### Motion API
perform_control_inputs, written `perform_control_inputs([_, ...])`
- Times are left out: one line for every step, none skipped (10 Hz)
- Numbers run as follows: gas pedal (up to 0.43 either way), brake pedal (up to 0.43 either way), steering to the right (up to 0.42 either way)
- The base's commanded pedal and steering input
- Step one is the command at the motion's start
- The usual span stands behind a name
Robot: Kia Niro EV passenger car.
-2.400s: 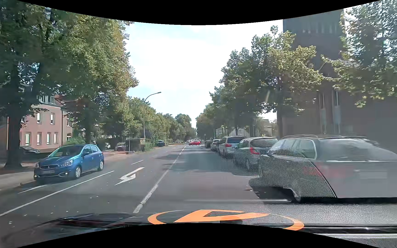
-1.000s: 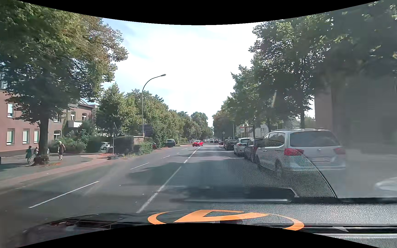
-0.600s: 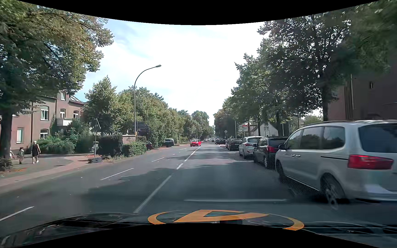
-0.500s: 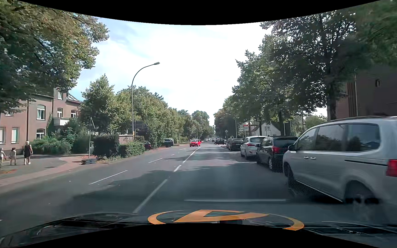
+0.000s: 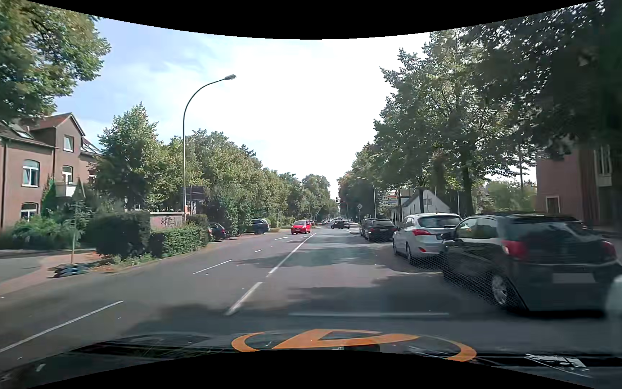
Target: Follow the waypoints while adhering to traffic rules and regulations
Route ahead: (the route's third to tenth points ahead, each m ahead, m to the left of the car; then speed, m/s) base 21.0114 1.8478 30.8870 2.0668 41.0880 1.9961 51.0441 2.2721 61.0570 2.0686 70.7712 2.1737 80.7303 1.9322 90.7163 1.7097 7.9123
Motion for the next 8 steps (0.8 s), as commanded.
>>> perform_control_inputs([0.047,0.0,-0.01])
perform_control_inputs([0.039,0.0,-0.01])
perform_control_inputs([0.039,0.0,-0.01])
perform_control_inputs([0.008,0.0,-0.01])
perform_control_inputs([0.0,0.0,-0.01])
perform_control_inputs([0.0,0.0,-0.009])
perform_control_inputs([0.0,0.0,-0.009])
perform_control_inputs([0.0,0.0,-0.009])
